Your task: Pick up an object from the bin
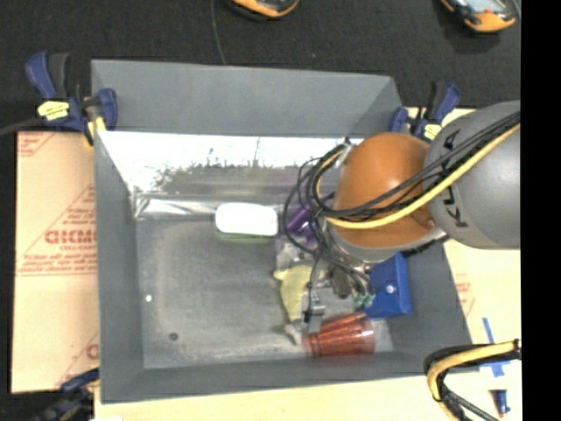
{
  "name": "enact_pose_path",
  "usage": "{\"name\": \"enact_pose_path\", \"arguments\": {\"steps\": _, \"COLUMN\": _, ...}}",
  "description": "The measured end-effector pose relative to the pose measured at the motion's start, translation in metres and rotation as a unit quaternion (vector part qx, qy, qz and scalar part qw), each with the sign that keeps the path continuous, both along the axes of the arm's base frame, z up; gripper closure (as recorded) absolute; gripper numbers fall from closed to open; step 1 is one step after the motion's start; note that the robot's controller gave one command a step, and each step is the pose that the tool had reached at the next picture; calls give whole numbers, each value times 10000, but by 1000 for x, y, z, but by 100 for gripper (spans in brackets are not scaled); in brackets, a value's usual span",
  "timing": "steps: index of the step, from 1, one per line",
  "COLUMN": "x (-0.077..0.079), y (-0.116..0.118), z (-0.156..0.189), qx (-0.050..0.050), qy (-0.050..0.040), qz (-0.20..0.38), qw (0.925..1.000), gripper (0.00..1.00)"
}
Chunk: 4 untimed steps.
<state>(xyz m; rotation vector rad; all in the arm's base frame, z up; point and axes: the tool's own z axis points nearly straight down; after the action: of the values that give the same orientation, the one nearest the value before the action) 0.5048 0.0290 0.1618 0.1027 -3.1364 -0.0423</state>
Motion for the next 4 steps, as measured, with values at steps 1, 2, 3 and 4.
{"name": "enact_pose_path", "arguments": {"steps": 1, "x": 3, "y": 4, "z": 33, "qx": 2, "qy": -29, "qz": -78, "qw": 10000, "gripper": 0}}
{"name": "enact_pose_path", "arguments": {"steps": 2, "x": 11, "y": -15, "z": 3, "qx": 10, "qy": -77, "qz": 64, "qw": 9999, "gripper": 0}}
{"name": "enact_pose_path", "arguments": {"steps": 3, "x": 17, "y": -28, "z": -61, "qx": -4, "qy": -117, "qz": 1147, "qw": 9933, "gripper": 0}}
{"name": "enact_pose_path", "arguments": {"steps": 4, "x": 23, "y": -48, "z": -88, "qx": 2, "qy": -100, "qz": 774, "qw": 9969, "gripper": 0}}
